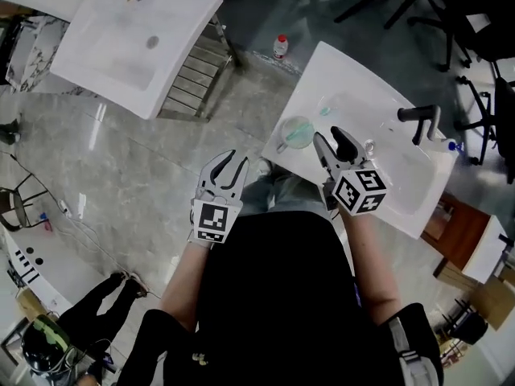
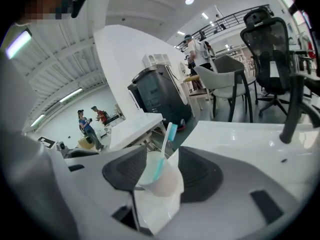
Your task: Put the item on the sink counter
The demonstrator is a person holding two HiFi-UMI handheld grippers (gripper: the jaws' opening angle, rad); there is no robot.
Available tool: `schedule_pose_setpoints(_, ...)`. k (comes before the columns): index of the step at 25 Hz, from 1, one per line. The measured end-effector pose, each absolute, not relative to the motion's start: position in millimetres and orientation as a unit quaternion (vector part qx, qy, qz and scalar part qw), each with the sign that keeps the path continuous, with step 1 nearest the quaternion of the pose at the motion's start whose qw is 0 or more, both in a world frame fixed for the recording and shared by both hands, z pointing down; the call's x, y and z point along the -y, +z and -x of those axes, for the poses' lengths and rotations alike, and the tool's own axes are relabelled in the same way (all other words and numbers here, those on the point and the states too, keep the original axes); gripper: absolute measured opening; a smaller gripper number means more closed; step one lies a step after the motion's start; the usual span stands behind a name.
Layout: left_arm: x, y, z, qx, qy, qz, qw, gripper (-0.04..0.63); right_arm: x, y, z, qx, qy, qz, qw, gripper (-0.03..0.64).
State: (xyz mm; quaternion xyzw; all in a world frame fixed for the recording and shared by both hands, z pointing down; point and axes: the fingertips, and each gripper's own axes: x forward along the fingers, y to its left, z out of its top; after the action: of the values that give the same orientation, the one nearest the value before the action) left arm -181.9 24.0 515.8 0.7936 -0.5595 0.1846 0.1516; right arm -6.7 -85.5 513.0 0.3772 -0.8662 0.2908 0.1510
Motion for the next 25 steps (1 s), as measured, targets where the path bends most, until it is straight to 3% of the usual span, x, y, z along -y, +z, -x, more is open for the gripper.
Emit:
schedule_pose_setpoints(3,-3,500,165,0.541,0.180,-0.811,0.135,0.121,86,493,-11,0.865,0.271,-0.401,0.132,0.202)
schedule_pose_setpoints(10,47,444,108,0.489,0.135,-0.858,0.076,0.070,83,444,-60,0.858,0.219,-0.454,0.095,0.080)
schedule_pose_setpoints(25,85,394,12,0.398,0.072,-0.910,0.090,0.023,51,374,-151,0.832,0.163,-0.527,0.053,0.066)
